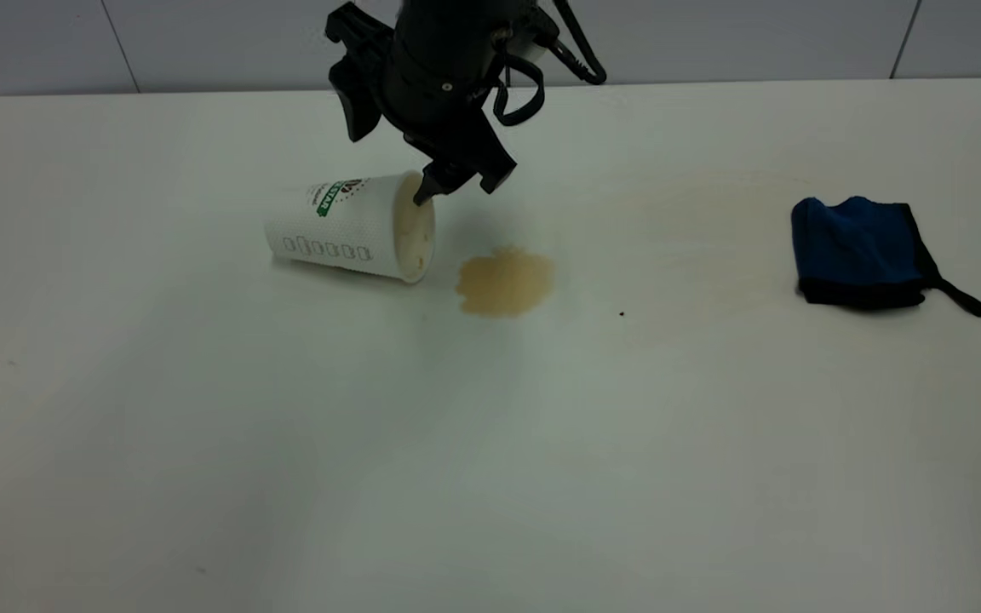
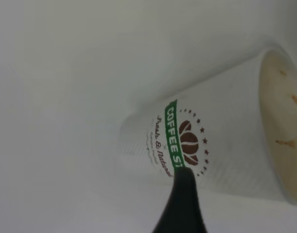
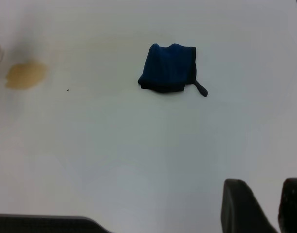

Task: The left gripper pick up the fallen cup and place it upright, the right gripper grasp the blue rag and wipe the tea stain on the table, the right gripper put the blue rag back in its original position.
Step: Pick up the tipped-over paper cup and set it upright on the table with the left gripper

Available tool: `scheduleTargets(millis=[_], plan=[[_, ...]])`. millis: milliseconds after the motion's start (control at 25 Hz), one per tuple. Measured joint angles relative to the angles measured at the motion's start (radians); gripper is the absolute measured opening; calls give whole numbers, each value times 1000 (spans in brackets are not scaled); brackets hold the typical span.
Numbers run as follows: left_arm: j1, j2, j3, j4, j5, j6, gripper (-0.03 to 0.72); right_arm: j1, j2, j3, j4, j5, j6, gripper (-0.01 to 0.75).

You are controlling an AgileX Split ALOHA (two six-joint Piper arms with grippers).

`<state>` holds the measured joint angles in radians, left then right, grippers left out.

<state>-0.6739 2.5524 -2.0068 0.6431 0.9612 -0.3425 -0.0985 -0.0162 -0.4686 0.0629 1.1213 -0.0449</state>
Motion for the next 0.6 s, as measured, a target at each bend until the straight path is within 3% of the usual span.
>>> scheduleTargets(millis=[600], plan=[[45, 101, -12, 106, -3, -71, 665, 0, 0, 0, 0, 0, 0, 239]])
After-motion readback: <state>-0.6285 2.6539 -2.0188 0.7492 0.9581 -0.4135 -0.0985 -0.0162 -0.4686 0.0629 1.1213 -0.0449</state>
